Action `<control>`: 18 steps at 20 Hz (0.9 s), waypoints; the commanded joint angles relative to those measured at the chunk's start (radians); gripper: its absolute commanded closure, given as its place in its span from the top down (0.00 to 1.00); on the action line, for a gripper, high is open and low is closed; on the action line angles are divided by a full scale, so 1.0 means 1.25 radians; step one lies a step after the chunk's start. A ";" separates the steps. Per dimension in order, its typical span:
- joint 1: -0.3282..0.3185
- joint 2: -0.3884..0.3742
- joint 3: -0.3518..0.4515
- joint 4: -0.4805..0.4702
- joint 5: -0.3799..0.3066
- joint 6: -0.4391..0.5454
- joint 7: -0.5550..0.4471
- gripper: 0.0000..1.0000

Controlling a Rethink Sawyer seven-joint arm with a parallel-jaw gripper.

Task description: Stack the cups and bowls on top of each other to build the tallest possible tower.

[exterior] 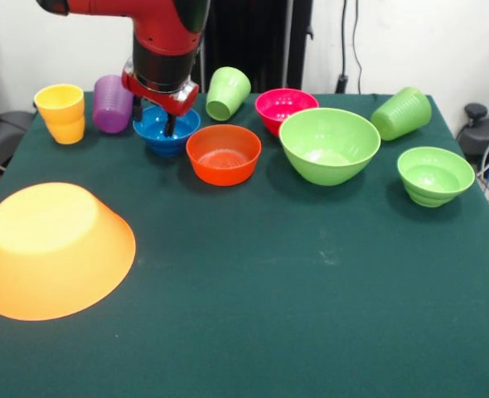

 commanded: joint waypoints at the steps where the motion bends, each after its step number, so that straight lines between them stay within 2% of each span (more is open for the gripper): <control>1: -0.029 0.004 0.069 -0.019 0.020 -0.015 -0.188 1.00; 5: -0.088 -0.040 0.143 0.005 0.061 0.023 -0.315 1.00; 7: -0.116 -0.078 0.178 0.047 0.093 0.021 -0.332 1.00; 9: -0.155 -0.108 0.239 0.089 0.111 -0.007 -0.375 1.00; 12: -0.203 -0.136 0.318 0.134 0.139 -0.008 -0.437 1.00; 15: -0.253 -0.117 0.405 0.161 0.159 -0.007 -0.517 1.00; 18: -0.278 -0.096 0.469 0.173 0.154 -0.025 -0.575 1.00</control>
